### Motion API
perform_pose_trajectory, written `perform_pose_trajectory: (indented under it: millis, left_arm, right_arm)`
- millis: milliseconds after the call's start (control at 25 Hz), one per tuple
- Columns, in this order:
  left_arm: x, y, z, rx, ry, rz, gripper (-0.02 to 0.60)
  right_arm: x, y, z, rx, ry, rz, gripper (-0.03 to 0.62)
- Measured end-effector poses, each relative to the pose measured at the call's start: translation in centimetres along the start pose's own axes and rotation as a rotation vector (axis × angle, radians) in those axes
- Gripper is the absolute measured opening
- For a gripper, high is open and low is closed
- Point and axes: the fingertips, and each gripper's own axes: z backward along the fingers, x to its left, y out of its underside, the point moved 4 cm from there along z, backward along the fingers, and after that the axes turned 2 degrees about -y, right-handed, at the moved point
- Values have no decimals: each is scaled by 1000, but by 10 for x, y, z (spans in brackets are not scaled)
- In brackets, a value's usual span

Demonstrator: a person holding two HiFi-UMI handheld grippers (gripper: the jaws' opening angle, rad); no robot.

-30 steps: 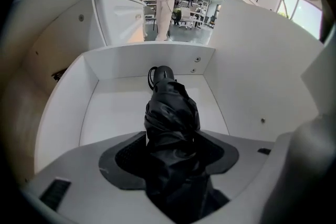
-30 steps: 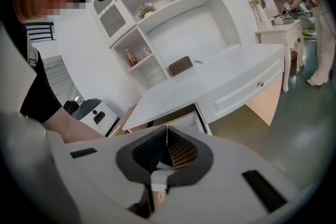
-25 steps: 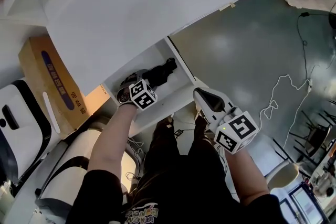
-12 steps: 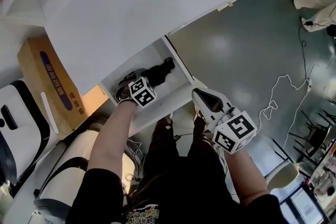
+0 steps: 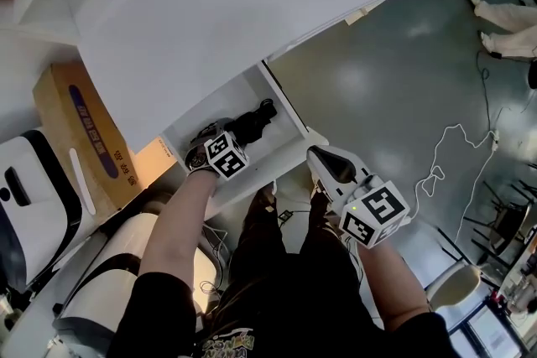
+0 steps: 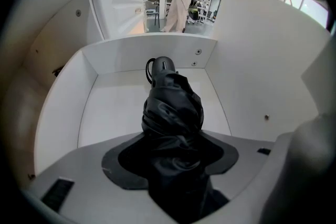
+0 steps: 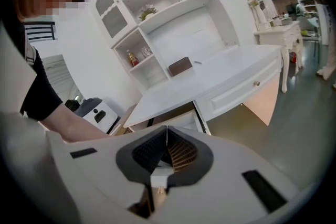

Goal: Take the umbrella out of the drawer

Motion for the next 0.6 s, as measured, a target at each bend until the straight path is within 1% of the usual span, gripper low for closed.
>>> perform_pose_trajectory:
  millis: [240, 600]
  left_arm:
    - [-9, -3, 24, -71, -40, 3, 267]
    - [-15, -17, 70, -152, -127, 8, 267]
  right_arm:
    - [-1, 0, 7, -5, 1, -8, 5]
    - [11, -14, 18, -30, -37, 48, 3]
